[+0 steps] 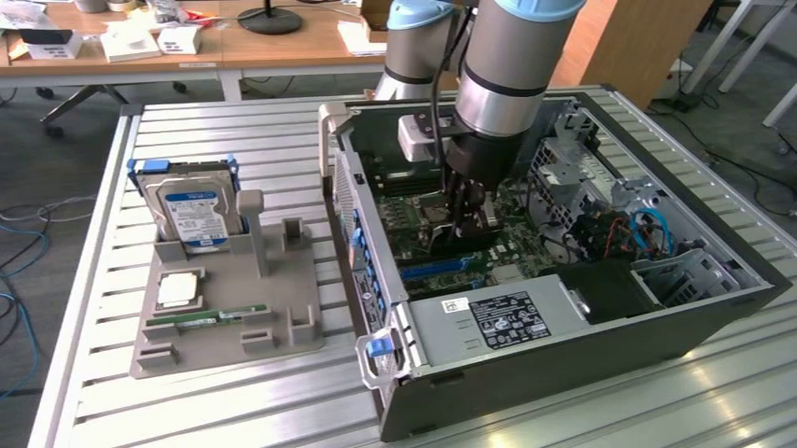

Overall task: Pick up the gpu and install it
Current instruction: 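Insert the gpu into the slot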

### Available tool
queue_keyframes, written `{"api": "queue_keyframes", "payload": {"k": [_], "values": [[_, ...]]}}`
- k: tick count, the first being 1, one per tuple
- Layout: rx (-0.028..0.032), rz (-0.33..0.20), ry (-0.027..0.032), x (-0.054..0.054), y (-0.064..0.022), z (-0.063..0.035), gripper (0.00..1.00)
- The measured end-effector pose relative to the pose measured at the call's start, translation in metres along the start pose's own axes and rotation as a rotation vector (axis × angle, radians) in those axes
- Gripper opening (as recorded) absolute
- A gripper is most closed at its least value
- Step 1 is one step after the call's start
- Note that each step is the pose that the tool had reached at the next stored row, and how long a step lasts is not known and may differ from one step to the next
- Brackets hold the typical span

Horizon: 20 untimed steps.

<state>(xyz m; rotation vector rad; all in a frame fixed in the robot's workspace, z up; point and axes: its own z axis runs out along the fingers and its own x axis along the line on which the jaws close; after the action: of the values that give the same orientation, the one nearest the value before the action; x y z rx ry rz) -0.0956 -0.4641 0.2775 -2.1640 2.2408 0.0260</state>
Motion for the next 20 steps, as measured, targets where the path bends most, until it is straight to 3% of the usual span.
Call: {"api": "queue_keyframes", "payload": {"k": [20], "values": [[0.0, 0.0, 0.0001, 0.0001, 0.0008, 0.0037, 0.26]]}}
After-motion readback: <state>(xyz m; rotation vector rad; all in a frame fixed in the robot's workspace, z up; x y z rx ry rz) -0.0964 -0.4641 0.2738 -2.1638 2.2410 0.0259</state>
